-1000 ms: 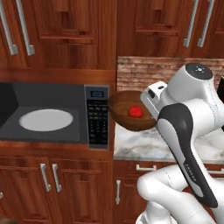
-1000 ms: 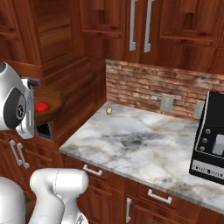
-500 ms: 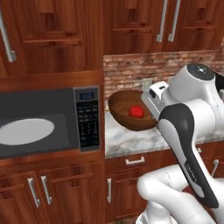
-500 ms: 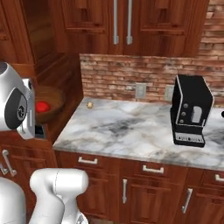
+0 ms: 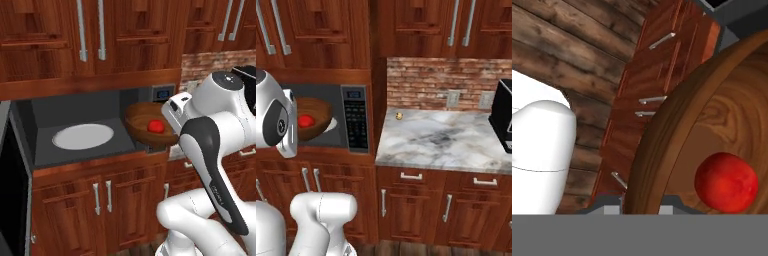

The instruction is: Pick the tomato from the sink and place it in the bowl. Then pick the bowl and place it in the microwave. Then close the microwave door and press the start button.

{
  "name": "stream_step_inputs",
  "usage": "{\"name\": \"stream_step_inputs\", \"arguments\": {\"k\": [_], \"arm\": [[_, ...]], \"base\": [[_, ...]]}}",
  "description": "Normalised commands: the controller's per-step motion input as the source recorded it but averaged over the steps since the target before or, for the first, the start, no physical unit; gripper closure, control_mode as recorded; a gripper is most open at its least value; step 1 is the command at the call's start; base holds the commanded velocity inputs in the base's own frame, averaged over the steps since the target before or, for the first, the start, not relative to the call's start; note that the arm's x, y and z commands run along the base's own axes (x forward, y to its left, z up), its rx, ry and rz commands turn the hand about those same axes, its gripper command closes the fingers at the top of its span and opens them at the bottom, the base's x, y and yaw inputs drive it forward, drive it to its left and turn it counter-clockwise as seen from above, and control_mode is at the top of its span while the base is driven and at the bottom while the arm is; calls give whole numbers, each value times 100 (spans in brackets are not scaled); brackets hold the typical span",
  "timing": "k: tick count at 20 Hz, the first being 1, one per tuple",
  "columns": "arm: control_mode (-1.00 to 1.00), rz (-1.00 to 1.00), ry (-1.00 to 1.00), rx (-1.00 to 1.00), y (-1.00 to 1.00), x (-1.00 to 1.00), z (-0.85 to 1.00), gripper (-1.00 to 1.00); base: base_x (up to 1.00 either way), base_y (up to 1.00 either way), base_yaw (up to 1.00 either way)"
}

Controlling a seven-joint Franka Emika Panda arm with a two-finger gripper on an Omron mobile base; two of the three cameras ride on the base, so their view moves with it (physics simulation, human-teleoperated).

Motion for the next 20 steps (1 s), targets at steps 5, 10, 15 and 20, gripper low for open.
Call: {"name": "stream_step_inputs", "arguments": {"k": [5,10,15,20], "arm": [[100,0,0,0,0,0,0,100],[100,0,0,0,0,0,0,100],[100,0,0,0,0,0,0,100],[100,0,0,0,0,0,0,100]], "base": [[-48,87,-13],[-15,4,-3],[0,-52,3],[-16,-47,9]]}}
